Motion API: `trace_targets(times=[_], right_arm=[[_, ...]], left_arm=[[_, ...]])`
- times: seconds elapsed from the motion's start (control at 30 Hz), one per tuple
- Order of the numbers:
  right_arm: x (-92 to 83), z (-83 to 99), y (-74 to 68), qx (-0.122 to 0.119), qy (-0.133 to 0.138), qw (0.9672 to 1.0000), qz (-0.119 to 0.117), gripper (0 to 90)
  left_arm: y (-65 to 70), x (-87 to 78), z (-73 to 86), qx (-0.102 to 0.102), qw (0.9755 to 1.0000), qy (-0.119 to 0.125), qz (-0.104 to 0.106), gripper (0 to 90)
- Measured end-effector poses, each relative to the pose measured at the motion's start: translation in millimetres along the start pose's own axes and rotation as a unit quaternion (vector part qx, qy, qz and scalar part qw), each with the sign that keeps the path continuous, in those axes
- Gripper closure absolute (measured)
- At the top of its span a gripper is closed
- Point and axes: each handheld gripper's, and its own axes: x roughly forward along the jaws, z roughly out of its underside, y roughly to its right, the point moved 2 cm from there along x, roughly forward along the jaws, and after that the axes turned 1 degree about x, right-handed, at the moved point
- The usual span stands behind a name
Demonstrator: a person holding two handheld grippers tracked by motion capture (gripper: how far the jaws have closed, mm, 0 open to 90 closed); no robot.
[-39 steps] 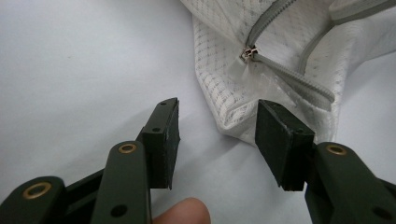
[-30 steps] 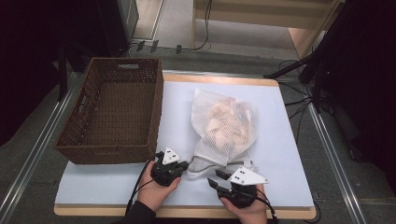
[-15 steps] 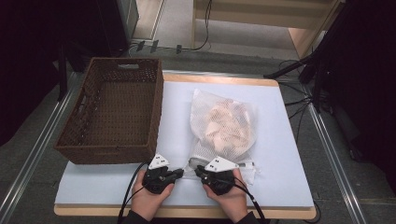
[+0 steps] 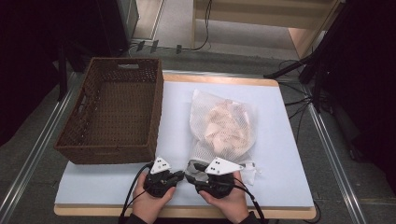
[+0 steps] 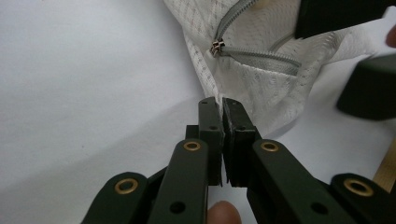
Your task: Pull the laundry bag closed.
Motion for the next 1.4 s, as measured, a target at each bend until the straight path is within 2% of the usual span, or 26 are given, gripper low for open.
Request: trace_targets(times=[0.07, 0.1, 0.13, 0.17, 0.2, 0.23, 0.27, 0.33, 0.37, 0.43, 0.57, 0.6, 0.67, 0.73, 0.87, 0.93, 1.03, 1.07, 1.1, 1.23, 1.4], right_arm=[[8.1, 3.7, 2.9, 0.004, -0.025, 0.9995, 0.02, 61.1], [12.0, 6.7, 5.6, 0.006, -0.038, 0.999, 0.022, 67.0], [14.2, 9.5, 8.5, 0.008, -0.047, 0.9987, 0.018, 75.5], [14.7, 12.2, 11.3, 0.011, -0.05, 0.9983, 0.028, 83.8], [14.2, 14.6, 14.6, 0.018, -0.055, 0.9976, 0.038, 87.5], [12.1, 18.4, 21.9, 0.036, -0.06, 0.9965, 0.045, 89.0], [10.8, 20.1, 24.7, 0.041, -0.065, 0.9955, 0.056, 89.1], [9.6, 21.9, 27.3, 0.043, -0.067, 0.9951, 0.059, 89.2], [7.7, 24.3, 30.0, 0.052, -0.066, 0.9947, 0.059, 89.2], [6.4, 25.1, 30.3, 0.052, -0.066, 0.9942, 0.067, 89.2], [3.6, 25.4, 29.7, 0.048, -0.056, 0.9951, 0.065, 89.3], [2.7, 25.1, 29.4, 0.047, -0.051, 0.9957, 0.062, 89.3], [0.8, 24.3, 28.7, 0.046, -0.043, 0.9965, 0.054, 89.3], [-1.7, 23.0, 28.0, 0.046, -0.034, 0.9969, 0.054, 89.2], [-8.3, 20.0, 29.1, 0.049, -0.009, 0.9978, 0.045, 89.2], [-10.6, 18.7, 29.6, 0.051, 0.004, 0.998, 0.037, 89.2], [-11.6, 17.9, 29.1, 0.056, 0.013, 0.998, 0.026, 89.2], [-11.1, 18.0, 28.7, 0.054, 0.014, 0.9982, 0.022, 89.3], [-10.9, 18.1, 28.3, 0.052, 0.014, 0.9984, 0.019, 89.2], [-10.8, 18.0, 27.2, 0.051, 0.014, 0.9986, 0.009, 89.2], [-10.1, 21.3, 30.8, 0.051, 0.0, 0.9984, 0.022, 89.1]], left_arm=[[0.0, 0.3, 0.4, 0.0, 1.0, -0.001, 0.0, 86.7], [0.3, 0.5, 0.5, 0.0, 1.0, -0.002, 0.001, 86.6], [0.5, 0.3, 0.3, 0.001, 1.0, -0.001, 0.002, 86.6], [0.4, -0.1, 0.0, 0.0, 1.0, -0.001, 0.003, 86.3], [0.1, -0.5, -0.2, -0.002, 1.0, 0.0, 0.004, 86.1], [-0.8, -0.7, -0.6, -0.003, 1.0, 0.001, 0.005, 84.3], [-2.1, -1.3, -1.2, -0.005, 1.0, 0.004, 0.003, 82.3], [-5.7, -2.7, -3.9, -0.018, 0.9997, 0.017, 0.005, 80.1], [-6.8, -2.9, -4.8, -0.021, 0.9995, 0.022, 0.005, 77.6], [-7.8, -3.0, -7.5, -0.025, 0.9993, 0.028, 0.0, 77.5], [-2.5, -3.1, -19.8, 0.0, 0.9981, 0.06, -0.016, 74.5], [-0.8, -2.7, -25.2, 0.004, 0.9976, 0.068, -0.012, 72.7], [0.6, 2.4, -32.9, 0.017, 0.9976, 0.066, -0.009, 70.6], [-0.3, 6.6, -34.6, 0.02, 0.9982, 0.056, -0.009, 69.2], [-4.7, 18.9, -31.0, 0.032, 0.9995, 0.008, 0.0, 65.3], [-2.6, 23.4, -30.1, 0.045, 0.999, -0.005, 0.005, 62.4], [1.6, 27.6, -31.9, 0.065, 0.9978, -0.01, -0.01, 60.0], [2.3, 29.1, -32.8, 0.078, 0.9967, -0.014, -0.016, 59.7], [3.3, 30.7, -33.7, 0.087, 0.9957, -0.016, -0.027, 59.5], [5.5, 35.8, -36.0, 0.102, 0.9941, -0.01, -0.036, 64.6], [-1.1, 25.7, -38.8, 0.074, 0.9955, 0.026, -0.052, 74.8]])
